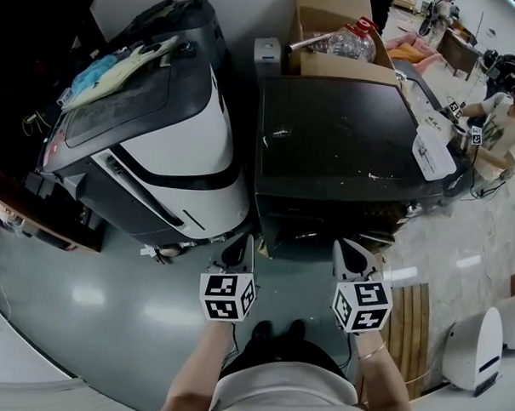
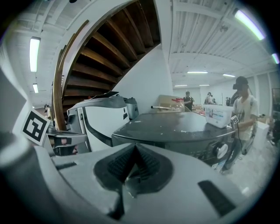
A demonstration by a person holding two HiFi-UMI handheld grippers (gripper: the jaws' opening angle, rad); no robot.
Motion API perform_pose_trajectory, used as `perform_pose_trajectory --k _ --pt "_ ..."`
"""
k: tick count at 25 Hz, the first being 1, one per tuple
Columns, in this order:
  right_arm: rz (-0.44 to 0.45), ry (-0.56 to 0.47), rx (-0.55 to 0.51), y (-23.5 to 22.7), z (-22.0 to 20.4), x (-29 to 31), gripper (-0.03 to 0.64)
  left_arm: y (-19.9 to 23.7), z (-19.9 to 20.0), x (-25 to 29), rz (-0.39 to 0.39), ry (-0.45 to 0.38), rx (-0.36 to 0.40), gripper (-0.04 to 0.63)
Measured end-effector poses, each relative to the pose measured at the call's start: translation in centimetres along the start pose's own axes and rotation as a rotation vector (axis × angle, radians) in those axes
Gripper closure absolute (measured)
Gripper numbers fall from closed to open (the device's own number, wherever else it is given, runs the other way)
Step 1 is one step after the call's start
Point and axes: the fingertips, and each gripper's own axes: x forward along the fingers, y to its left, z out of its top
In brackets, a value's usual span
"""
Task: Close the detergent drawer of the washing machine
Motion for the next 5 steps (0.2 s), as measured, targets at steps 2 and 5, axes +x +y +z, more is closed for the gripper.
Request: perform_pose_trajectory --k 2,5 --pt "0.0 0.001 -0.001 0.01 -0.03 0.03 0.615 0.01 -0.09 0.0 -0.001 0.001 0.0 0.6" --pt "0.0 0.004 -0.001 0.07 -0.11 0.05 0.615 0.01 -0.21 -0.05 -0.004 0.004 -0.001 0.6"
